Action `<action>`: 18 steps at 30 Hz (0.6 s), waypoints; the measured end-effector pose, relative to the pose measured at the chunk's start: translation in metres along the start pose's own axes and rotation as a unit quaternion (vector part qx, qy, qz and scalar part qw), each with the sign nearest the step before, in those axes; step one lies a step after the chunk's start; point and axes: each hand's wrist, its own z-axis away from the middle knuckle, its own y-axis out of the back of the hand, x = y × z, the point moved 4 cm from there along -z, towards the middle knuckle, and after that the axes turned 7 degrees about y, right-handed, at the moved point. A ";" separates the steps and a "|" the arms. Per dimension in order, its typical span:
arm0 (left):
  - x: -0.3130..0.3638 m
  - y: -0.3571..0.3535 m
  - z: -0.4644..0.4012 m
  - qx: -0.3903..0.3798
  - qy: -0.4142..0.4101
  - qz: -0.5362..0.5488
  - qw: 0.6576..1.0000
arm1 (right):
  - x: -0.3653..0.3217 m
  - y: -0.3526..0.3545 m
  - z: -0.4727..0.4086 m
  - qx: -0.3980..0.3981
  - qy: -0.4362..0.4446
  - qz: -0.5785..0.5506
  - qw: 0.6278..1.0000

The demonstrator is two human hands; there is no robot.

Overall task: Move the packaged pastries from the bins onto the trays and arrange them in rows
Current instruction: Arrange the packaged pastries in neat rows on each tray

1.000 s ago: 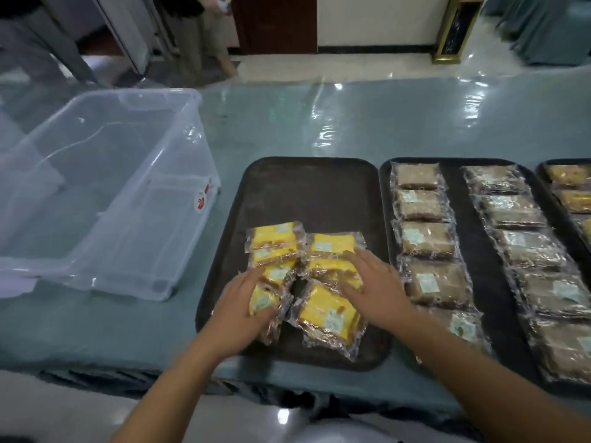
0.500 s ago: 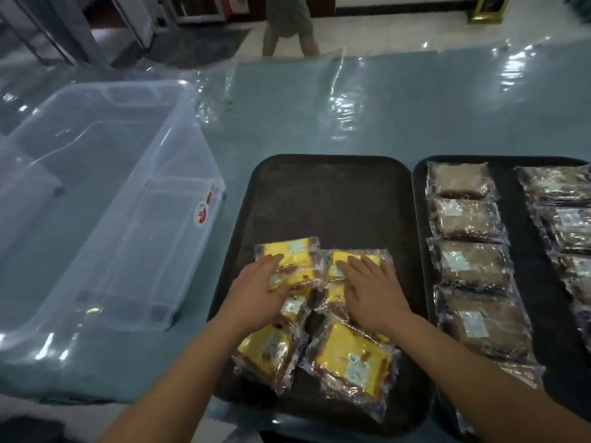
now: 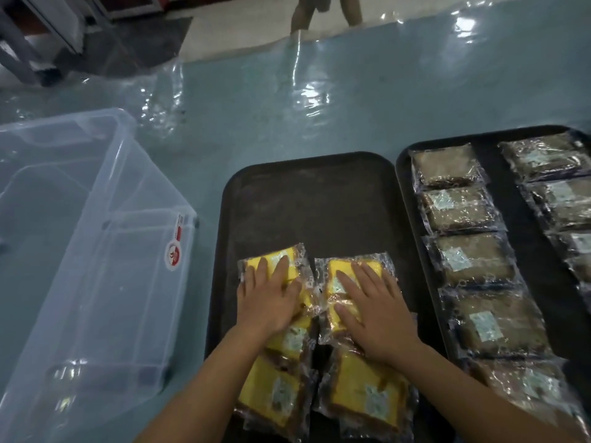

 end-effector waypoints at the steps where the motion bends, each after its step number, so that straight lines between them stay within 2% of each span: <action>1: -0.001 0.001 -0.007 0.008 -0.001 -0.003 1.000 | 0.000 -0.001 0.001 0.006 -0.003 -0.008 1.000; 9: 0.004 0.034 -0.098 0.105 -0.016 -0.024 0.994 | -0.002 -0.003 0.001 0.009 -0.028 0.009 1.000; 18: 0.019 0.061 -0.164 0.148 -0.056 -0.055 0.986 | -0.001 -0.002 0.003 0.019 -0.033 -0.002 0.999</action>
